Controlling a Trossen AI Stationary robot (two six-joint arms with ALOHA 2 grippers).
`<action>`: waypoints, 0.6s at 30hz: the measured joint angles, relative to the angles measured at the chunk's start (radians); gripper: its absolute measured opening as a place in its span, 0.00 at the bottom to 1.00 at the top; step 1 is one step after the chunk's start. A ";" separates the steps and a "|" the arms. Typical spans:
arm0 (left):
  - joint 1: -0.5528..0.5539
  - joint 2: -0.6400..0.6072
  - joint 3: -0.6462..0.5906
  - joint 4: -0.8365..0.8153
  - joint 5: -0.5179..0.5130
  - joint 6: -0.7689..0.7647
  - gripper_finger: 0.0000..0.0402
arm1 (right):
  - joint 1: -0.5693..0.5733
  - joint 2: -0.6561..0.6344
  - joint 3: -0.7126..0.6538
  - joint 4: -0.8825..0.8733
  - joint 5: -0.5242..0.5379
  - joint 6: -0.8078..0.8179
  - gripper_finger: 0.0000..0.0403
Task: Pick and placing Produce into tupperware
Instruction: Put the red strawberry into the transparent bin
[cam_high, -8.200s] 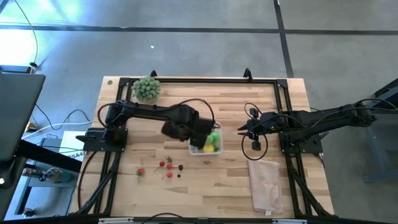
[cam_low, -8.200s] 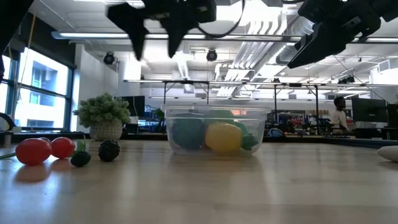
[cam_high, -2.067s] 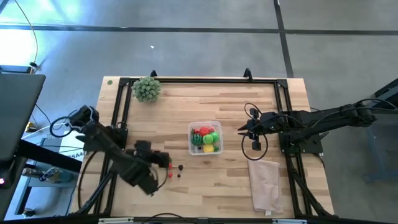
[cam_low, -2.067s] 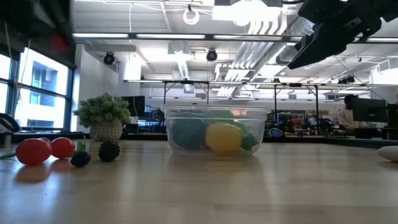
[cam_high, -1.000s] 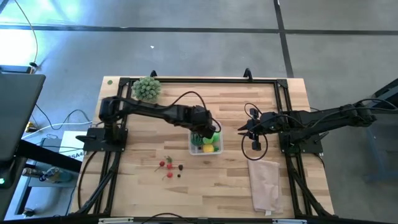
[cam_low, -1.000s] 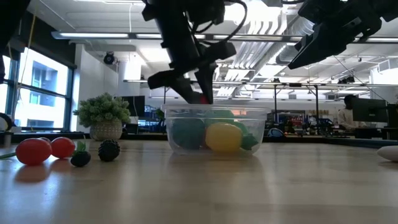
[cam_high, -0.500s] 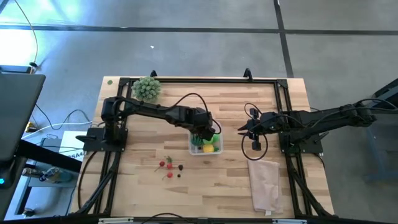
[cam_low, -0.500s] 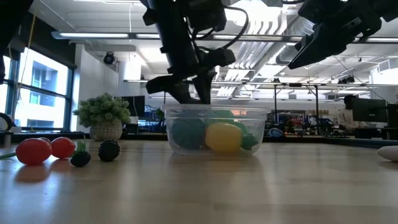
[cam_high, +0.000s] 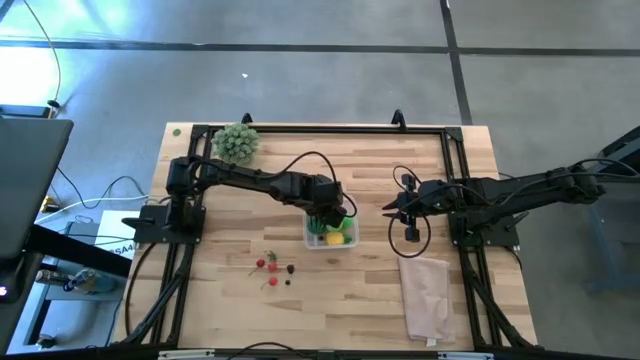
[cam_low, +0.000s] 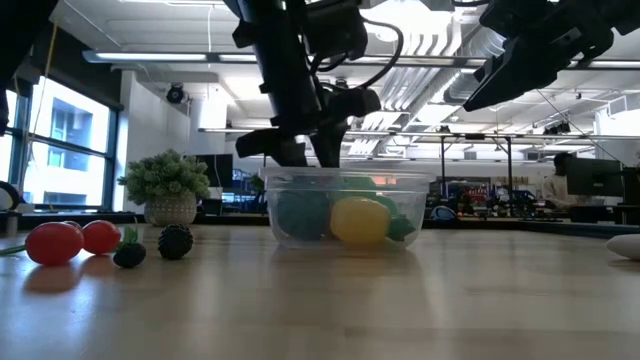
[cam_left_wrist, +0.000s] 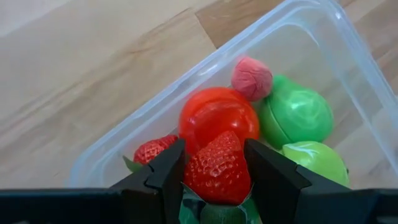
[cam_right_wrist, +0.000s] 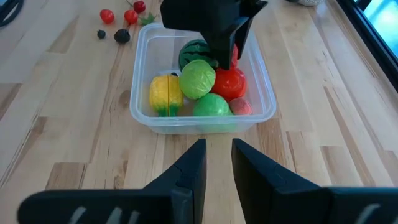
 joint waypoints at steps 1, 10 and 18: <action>0.000 0.000 0.000 0.001 -0.001 0.000 0.37 | 0.000 0.000 0.000 0.000 0.000 0.000 0.17; 0.000 0.000 0.000 0.010 -0.002 0.015 0.37 | 0.000 0.000 0.000 0.000 0.000 0.000 0.17; 0.000 0.000 0.000 0.027 -0.002 0.033 0.37 | 0.000 0.000 0.000 0.001 0.000 0.000 0.17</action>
